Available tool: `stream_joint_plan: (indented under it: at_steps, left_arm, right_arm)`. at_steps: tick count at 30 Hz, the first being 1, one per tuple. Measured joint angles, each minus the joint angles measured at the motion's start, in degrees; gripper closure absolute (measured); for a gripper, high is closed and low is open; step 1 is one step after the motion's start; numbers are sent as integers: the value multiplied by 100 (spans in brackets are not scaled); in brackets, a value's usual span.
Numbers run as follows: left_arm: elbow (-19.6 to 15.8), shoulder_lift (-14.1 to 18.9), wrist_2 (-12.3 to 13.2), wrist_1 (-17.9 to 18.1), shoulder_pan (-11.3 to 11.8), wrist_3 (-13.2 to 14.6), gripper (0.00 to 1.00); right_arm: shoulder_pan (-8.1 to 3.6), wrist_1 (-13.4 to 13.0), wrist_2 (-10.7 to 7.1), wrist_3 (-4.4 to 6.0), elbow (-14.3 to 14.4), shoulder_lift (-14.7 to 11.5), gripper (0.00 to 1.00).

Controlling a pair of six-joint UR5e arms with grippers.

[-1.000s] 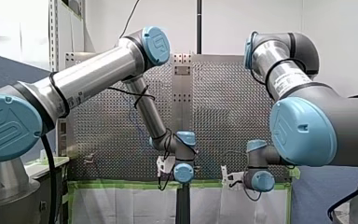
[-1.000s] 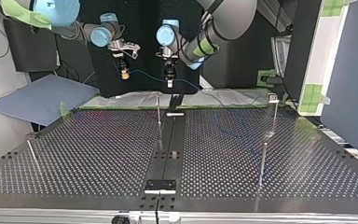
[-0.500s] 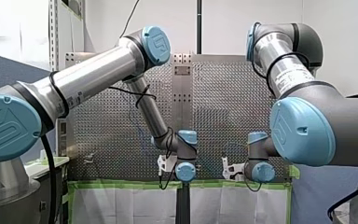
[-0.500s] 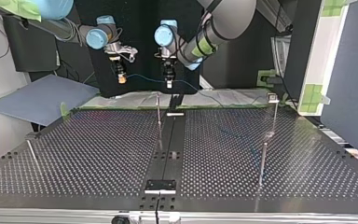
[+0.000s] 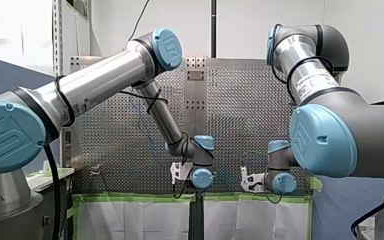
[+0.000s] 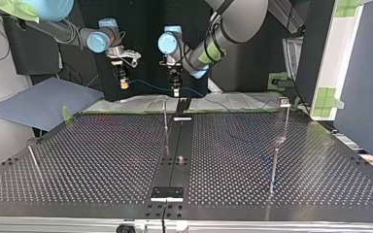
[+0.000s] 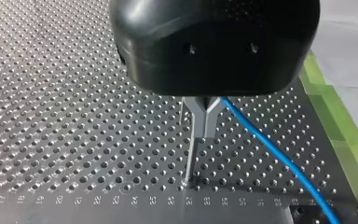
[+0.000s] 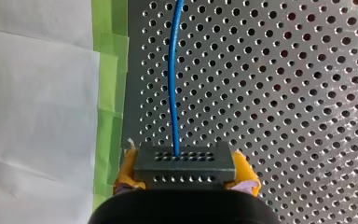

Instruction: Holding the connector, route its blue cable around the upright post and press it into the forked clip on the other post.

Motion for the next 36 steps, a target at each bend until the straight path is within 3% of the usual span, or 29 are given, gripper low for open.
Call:
stream_joint_plan:
  at_steps: [14,36]
  left_arm:
    - [157,-5,65,-218,239,-2,100]
    - [199,-12,417,-429,561,217,100]
  right_arm:
    - [72,369,75,-17,-348,-2,100]
    - [48,470,89,-2,-518,-2,100]
